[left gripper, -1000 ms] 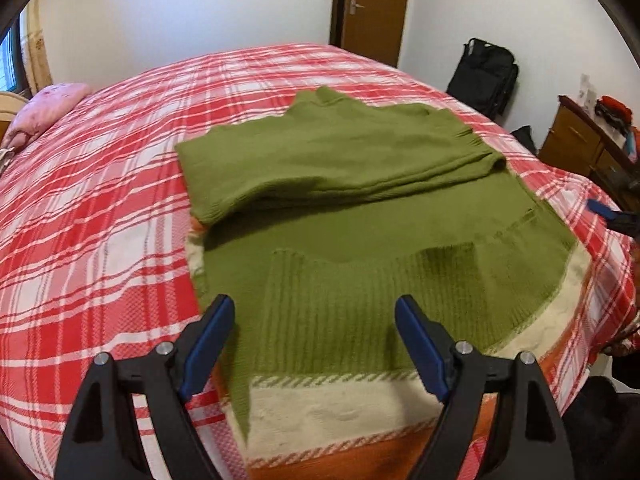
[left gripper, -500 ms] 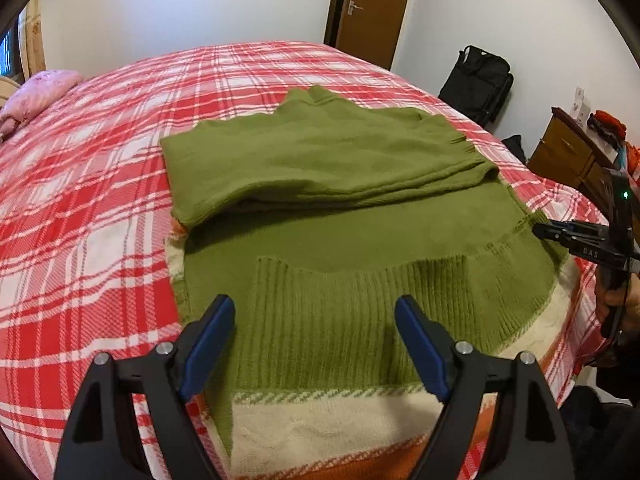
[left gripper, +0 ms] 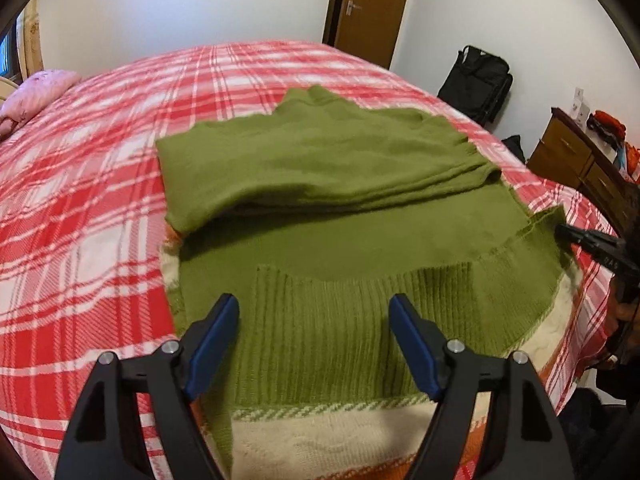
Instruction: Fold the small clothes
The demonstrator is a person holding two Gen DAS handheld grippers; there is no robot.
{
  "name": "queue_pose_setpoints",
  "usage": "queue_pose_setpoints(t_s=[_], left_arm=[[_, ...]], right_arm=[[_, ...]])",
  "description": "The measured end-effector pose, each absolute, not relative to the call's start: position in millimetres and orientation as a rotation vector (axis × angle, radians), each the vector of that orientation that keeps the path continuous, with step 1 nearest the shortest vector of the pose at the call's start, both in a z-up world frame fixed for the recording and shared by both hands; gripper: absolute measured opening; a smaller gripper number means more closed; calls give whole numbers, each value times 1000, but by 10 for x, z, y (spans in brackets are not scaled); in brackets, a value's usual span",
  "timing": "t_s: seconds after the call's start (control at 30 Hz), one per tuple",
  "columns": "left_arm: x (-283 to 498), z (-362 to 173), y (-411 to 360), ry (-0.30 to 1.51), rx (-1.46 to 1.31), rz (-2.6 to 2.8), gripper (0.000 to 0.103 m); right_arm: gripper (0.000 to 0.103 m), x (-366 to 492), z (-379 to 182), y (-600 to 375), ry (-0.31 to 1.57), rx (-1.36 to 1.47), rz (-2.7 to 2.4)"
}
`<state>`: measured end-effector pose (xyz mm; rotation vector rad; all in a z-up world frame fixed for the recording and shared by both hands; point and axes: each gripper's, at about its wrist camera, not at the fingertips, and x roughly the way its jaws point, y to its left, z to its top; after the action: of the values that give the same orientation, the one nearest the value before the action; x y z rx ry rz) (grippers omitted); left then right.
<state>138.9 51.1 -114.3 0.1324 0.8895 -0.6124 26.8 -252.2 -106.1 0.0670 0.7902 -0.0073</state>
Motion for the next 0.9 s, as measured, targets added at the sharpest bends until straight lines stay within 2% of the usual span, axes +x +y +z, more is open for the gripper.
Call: queue_pose_setpoints(t_s=[0.03,0.1,0.2,0.23,0.53,0.9], left_arm=[[1381,-1175,492,901,140,-619,62],[1358,-1218,484,900,161,-596,53],[1361,-1204,539,906,122,-609,29],[1376,-1202,577,918,88,-620,24],[1328,-1151,582,921,43,-572,12],[1198,-663,657,800,1,-525,12]], right_arm=[[6,263,-1058,-2521,788,75,0],[6,255,-1049,-2512,784,75,1],[6,252,-1050,-2503,787,73,-2],[6,252,-1053,-2503,789,70,-6],[5,193,-976,-2533,773,87,2],[4,242,-611,-2466,694,78,28]])
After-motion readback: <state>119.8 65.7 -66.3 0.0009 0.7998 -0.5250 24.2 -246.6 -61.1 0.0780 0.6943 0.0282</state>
